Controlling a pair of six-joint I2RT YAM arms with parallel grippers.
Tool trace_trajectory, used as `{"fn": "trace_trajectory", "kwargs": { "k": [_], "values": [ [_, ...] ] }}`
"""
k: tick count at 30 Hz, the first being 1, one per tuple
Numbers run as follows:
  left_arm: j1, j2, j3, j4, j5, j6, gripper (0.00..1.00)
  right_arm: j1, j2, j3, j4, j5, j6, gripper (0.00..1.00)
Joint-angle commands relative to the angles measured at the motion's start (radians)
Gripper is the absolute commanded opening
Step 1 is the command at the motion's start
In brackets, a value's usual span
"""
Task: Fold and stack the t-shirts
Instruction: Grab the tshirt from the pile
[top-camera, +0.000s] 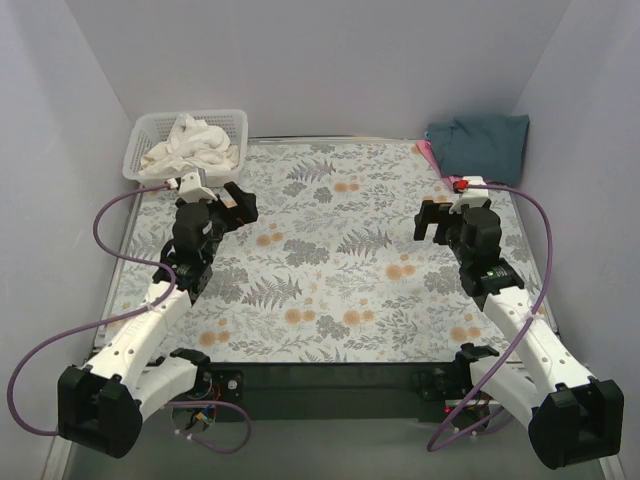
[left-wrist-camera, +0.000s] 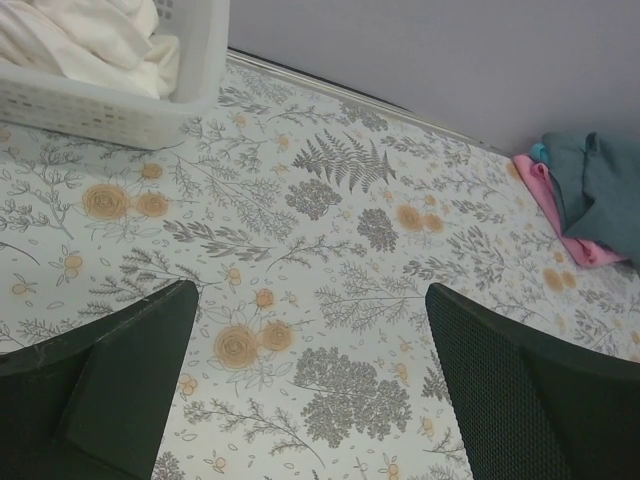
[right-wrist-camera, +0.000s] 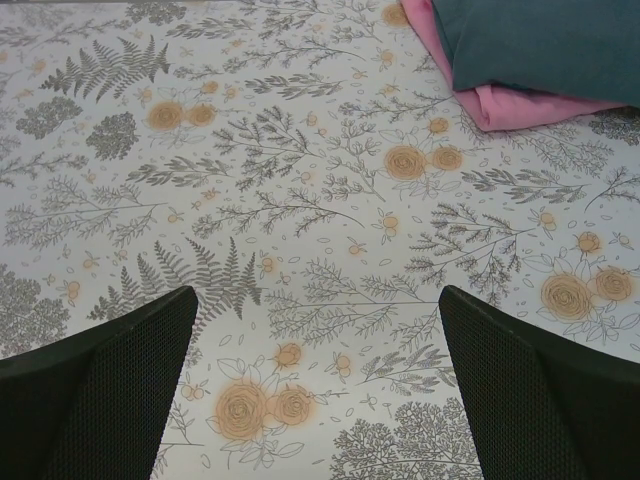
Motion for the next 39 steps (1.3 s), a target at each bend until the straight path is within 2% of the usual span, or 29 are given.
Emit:
{"fn": "trace_trajectory", "kwargs": {
  "k": [1, 9, 12, 15, 18, 20, 23, 26, 30, 33, 37, 39],
  "values": [
    [-0.014, 0.011, 0.038, -0.002, 0.005, 0.036, 0.91, -0.002, -0.011, 0.005, 0.012, 0.016, -0.007, 0.98],
    [-0.04, 0.0, 0.046, 0.035, 0.008, 0.068, 0.91, -0.001, -0.016, 0.013, 0.012, -0.018, 0.002, 0.98],
    [-0.041, 0.011, 0.089, 0.032, -0.022, 0.073, 0.91, -0.001, -0.025, 0.009, 0.012, -0.02, 0.0, 0.98],
    [-0.031, 0.092, 0.177, 0.018, -0.055, 0.091, 0.91, -0.001, -0.033, 0.007, 0.011, -0.021, -0.001, 0.99],
    [0.011, 0.245, 0.323, -0.042, -0.06, 0.108, 0.92, -0.002, -0.056, -0.001, 0.005, -0.02, -0.003, 0.98],
    [0.073, 0.295, 0.4, -0.048, -0.075, 0.117, 0.92, -0.002, -0.076, -0.011, 0.005, -0.009, -0.004, 0.98],
    [0.227, 0.425, 0.492, -0.034, -0.058, 0.091, 0.92, -0.002, -0.096, -0.013, 0.002, -0.009, -0.006, 0.98],
    [0.304, 0.557, 0.614, -0.077, -0.044, 0.053, 0.92, -0.004, -0.11, -0.014, 0.0, -0.018, -0.006, 0.98],
    [0.416, 0.75, 0.671, -0.05, 0.0, 0.011, 0.84, -0.004, -0.114, -0.016, 0.0, -0.033, -0.006, 0.98],
    [0.436, 0.829, 0.745, -0.134, -0.016, 0.014, 0.84, -0.002, -0.117, -0.021, 0.002, -0.032, -0.004, 0.98],
    [0.462, 0.876, 0.739, -0.103, -0.01, 0.011, 0.85, -0.002, -0.097, -0.016, 0.002, -0.046, 0.002, 0.98],
    [0.474, 0.904, 0.754, -0.097, 0.009, 0.01, 0.8, -0.002, -0.09, -0.018, 0.003, -0.049, 0.005, 0.98]
  ]
}}
